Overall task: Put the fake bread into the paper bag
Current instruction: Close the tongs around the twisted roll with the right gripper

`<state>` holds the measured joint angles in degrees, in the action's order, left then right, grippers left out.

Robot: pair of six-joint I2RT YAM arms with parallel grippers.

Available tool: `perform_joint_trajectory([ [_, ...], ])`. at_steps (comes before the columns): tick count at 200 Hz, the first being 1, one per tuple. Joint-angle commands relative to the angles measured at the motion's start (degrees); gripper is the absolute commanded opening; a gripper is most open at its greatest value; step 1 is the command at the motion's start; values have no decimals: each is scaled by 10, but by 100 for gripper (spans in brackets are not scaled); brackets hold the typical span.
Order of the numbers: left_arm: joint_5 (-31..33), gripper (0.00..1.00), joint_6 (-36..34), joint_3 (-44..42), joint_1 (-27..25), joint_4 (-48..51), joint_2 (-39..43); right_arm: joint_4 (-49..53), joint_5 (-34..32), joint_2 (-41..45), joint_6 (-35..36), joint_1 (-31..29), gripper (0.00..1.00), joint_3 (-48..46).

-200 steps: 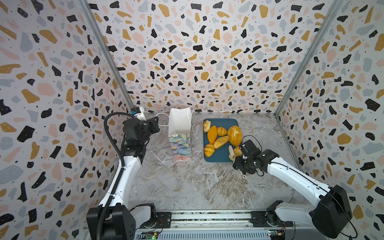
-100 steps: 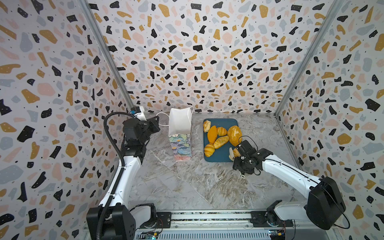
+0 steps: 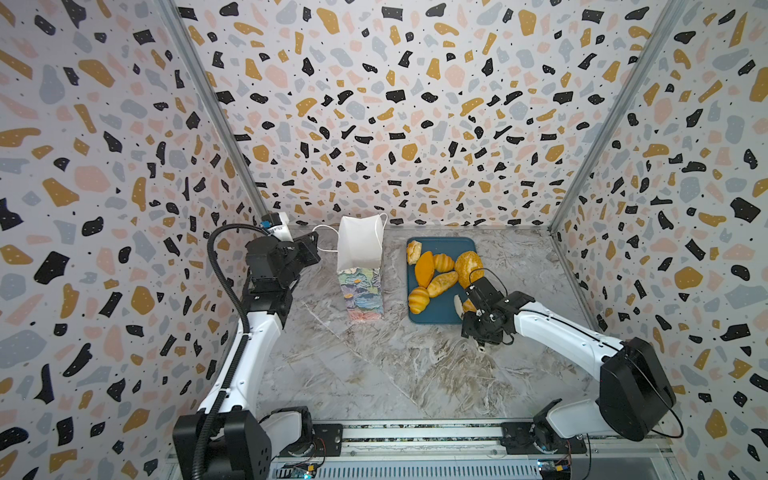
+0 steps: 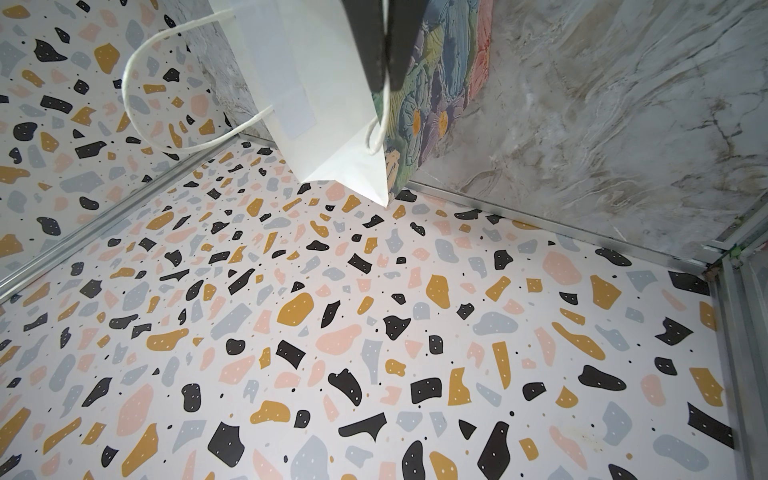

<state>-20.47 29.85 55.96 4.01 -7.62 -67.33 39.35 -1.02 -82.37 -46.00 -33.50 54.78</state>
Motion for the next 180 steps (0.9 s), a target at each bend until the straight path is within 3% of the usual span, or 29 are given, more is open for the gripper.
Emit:
perform_joint_trajectory([
  [1, -3, 0, 6, -1, -2, -21, -4, -4, -1, -4, 15, -2, 62, 24],
  [53, -2, 0, 5, 1, -2, -17, -5, 8, -2, -15, 38, 11, 60, 30],
  [121, -1, 0, 5, 1, -2, -16, -3, 2, 12, 5, 44, 15, 40, 19],
  [180, -1, 0, 6, 0, -2, -17, -3, -22, 27, 58, 44, 17, 40, 2],
])
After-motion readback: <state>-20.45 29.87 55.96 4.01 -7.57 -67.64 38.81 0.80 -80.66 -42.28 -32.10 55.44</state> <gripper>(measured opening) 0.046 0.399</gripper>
